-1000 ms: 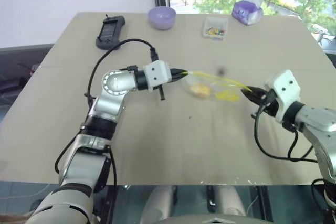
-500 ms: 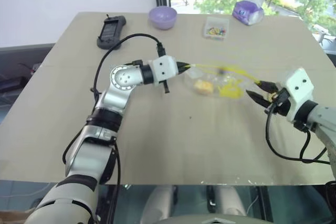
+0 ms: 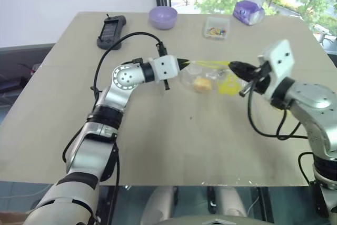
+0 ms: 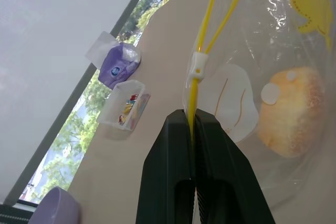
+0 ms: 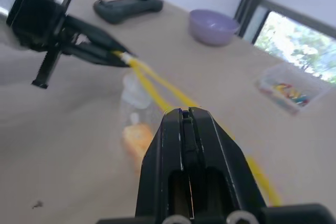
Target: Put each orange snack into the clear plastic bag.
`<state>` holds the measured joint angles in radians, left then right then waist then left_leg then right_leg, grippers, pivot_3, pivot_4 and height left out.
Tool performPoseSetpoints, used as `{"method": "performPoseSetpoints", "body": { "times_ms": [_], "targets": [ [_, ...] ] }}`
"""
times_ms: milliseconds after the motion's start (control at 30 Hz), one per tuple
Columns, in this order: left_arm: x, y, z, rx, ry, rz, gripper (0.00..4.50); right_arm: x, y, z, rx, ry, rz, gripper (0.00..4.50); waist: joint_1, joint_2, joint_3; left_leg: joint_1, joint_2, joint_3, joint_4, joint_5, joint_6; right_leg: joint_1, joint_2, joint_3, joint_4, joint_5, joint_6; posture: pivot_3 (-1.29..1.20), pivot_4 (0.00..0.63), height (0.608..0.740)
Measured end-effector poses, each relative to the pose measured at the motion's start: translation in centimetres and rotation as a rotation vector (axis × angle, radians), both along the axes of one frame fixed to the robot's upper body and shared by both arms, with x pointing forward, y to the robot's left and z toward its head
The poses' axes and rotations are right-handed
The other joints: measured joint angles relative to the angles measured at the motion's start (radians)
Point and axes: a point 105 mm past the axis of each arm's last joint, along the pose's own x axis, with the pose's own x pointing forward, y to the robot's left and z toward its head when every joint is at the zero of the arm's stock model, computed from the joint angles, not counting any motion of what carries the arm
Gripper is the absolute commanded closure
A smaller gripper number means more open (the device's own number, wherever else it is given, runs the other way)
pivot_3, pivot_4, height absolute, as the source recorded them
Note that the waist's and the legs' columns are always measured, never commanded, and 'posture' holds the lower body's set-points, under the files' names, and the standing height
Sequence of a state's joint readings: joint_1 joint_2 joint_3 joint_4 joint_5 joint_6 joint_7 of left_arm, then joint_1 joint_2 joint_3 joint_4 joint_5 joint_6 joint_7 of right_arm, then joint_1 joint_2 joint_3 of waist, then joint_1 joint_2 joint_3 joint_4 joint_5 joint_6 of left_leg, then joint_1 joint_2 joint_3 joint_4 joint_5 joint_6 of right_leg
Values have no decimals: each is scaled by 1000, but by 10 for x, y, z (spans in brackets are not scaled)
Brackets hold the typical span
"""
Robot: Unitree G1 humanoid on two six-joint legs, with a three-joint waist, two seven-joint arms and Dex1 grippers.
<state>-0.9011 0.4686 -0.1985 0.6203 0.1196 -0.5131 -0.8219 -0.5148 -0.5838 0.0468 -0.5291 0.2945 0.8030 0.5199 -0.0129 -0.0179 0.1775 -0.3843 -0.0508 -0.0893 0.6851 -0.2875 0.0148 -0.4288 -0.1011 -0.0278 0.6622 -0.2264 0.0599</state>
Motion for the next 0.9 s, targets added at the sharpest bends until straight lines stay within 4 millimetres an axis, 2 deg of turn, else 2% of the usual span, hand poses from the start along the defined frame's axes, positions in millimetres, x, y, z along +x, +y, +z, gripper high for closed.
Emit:
{"method": "performPoseSetpoints", "body": {
  "times_ms": [233, 400, 700, 900],
  "targets": [
    [-2, 0, -3, 1, 1, -3, 4500, 14, 4, 0, 2, 0, -34, 4454, -2, 0, 0, 0, 0, 0, 0, 0, 0, 0, 0, 0, 1, 0, 0, 0, 150, 740],
    [-6, -1, -6, 2, -4, -14, 4500, 18, 8, -6, 35, 55, -36, 4454, -3, 0, 0, 0, 0, 0, 0, 0, 0, -1, 0, 0, 1, 0, 0, 0, 150, 740],
    [-18, -12, -2, 9, -59, -80, 4500, 25, 6, -29, 94, 197, -133, 4454, -4, 0, 0, 0, 0, 0, 0, 0, 0, -1, 0, 1, 1, 0, 0, 0, 150, 740],
    [-32, -26, -6, 52, -127, -173, 4500, 42, -2, -60, 243, 359, -305, 4454, -2, 0, 0, 0, 0, 1, 0, 0, 0, -2, 0, 2, 2, 0, -1, 0, 150, 740]
  ]
}}
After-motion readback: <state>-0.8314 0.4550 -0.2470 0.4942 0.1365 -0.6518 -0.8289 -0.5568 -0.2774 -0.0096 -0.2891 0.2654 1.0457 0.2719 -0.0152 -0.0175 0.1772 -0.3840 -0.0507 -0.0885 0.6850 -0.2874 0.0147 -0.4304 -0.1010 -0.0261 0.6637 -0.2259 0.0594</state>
